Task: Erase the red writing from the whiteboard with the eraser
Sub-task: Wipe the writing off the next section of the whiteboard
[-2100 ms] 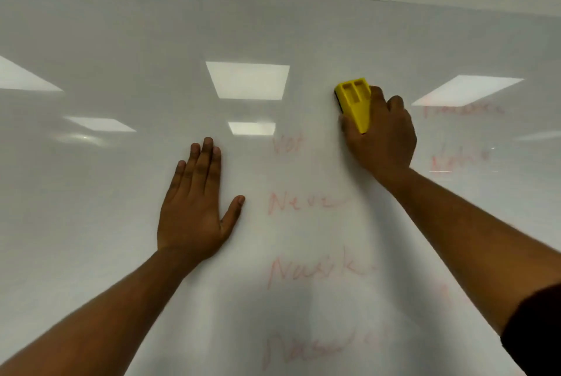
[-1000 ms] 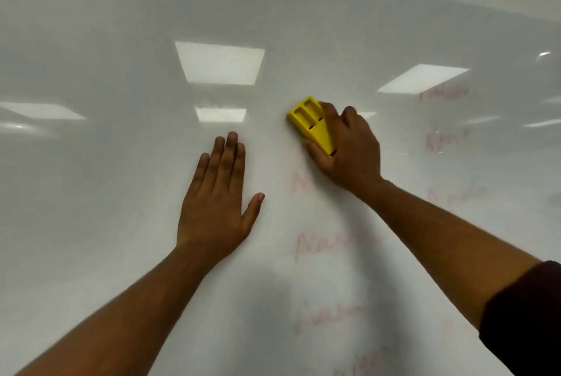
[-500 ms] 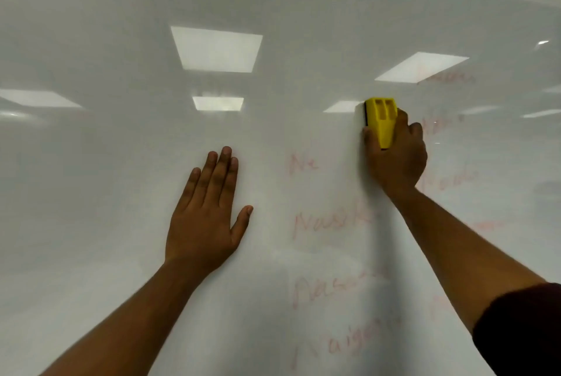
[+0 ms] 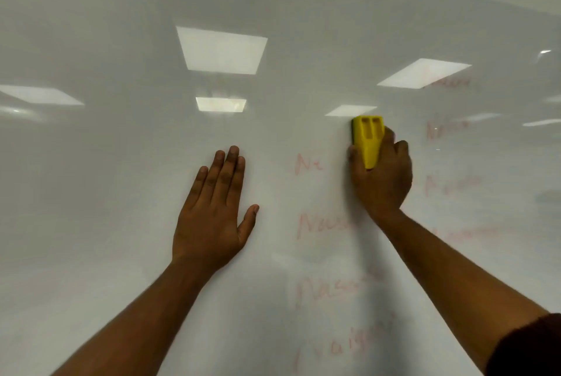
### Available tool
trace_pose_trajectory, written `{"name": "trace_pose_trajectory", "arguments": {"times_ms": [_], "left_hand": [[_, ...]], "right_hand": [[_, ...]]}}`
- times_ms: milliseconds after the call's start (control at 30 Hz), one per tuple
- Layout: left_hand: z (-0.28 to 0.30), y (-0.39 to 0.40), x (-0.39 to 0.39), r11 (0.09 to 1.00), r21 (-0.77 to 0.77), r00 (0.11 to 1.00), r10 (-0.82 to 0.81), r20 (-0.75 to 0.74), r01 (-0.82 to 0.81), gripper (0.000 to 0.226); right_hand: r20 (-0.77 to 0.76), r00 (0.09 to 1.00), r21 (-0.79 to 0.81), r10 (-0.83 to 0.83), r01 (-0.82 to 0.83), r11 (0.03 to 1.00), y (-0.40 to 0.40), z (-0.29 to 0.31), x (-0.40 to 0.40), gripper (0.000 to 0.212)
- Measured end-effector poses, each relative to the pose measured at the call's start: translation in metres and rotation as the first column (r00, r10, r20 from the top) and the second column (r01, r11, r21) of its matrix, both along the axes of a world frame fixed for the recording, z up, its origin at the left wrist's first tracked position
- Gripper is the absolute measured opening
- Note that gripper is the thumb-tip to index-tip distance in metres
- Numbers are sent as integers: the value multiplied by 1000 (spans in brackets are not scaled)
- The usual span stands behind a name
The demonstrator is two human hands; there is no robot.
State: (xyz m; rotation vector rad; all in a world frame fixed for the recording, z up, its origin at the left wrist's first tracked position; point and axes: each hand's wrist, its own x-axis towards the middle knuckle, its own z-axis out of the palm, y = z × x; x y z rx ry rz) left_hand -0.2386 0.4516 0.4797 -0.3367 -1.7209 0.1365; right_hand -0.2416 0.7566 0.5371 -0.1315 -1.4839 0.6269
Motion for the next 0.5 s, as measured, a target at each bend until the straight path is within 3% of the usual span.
{"name": "trace_pose_trajectory", "arguments": {"times_ms": [67, 100, 133, 167, 233, 300, 367, 433, 500], "left_hand": [[-1, 0, -1, 1000, 1, 1000, -3, -19, 3, 81], [-1, 0, -1, 1000, 2, 1000, -3, -29, 3, 81], [-1, 0, -2, 1000, 2, 999, -3, -34, 3, 81], [0, 0, -3, 1000, 1, 999, -2, -36, 2, 81], [0, 0, -4, 1000, 4, 999, 2, -35, -1, 82], [0, 0, -5, 1000, 4, 999, 1, -35, -1, 82], [-1, 0, -5, 1000, -1, 999, 1, -36, -1, 82], [1, 0, -6, 1000, -5, 999, 10, -50, -10, 82], [3, 0, -7, 1000, -19, 998, 10, -61, -11, 82]], "right_hand": [[-73, 997, 447, -41, 69, 892, -22, -25, 1, 67], [-84, 995, 559, -53, 91, 825, -23, -27, 0, 69], [-76, 996, 572, -56, 90, 816, -19, -20, -1, 70], [-58, 997, 484, -59, 80, 871, -15, -10, -3, 71], [-3, 1000, 154, -17, 17, 988, -12, 15, -4, 72], [10, 1000, -24, -5, 6, 1000, -24, 26, -2, 73], [-41, 999, 143, -16, 22, 989, -47, 15, -1, 73], [-82, 997, 440, -9, 45, 897, -66, -7, 0, 73], [-86, 996, 612, -19, 68, 788, -59, -7, 2, 72]]}}
